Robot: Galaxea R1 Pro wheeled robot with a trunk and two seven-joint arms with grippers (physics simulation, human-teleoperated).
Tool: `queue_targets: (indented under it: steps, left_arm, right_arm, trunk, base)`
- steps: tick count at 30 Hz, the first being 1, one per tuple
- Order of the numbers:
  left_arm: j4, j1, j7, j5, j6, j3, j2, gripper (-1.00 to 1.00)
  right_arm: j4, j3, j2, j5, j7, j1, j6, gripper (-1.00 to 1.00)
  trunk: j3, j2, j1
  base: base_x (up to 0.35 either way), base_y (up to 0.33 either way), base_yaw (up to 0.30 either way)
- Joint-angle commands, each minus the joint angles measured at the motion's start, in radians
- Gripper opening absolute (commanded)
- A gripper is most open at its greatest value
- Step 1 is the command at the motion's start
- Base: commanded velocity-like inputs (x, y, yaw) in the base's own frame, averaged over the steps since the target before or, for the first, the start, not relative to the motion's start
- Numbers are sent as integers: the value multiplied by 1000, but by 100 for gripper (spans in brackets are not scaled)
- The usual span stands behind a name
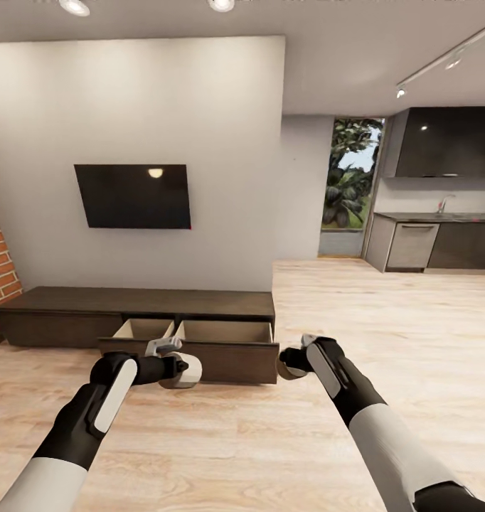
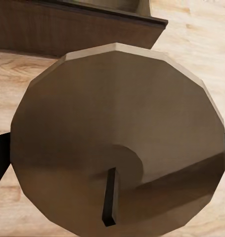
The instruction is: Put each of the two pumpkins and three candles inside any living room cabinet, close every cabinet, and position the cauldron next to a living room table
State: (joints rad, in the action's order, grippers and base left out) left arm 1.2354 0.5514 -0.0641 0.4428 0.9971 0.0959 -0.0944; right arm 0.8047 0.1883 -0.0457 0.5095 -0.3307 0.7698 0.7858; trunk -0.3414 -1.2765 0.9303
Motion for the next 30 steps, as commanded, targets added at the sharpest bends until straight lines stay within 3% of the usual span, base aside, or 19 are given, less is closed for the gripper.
queue_targets:
  steps: [1,4,26,30]
  left_arm:
    - [-2,1,-6,8,3,-16,-1,-100]
    - [-7,1,-6,10,3,-49,-1,-100]
    - [-21,1,-6,10,3,-53,2,-100]
    - [-143,9,-6,9,1,-50,7,-100]
  right_arm:
    - [38,2,3,12,-13,0,8,-100]
    - [65,4,4,12,-13,0,14,-100]
    - [68,10,1,7,-16,0,7,-100]
    - [69,11,0,2,-19,0,16,-100]
  trunk:
    - [2,7,-4]
    - [11,28,-15]
    - [80,182,-100]
    - [93,210,-115]
  base:
    - [0,0,0]
    - [0,0,0]
    - [0,0,0]
    - [0,0,0]
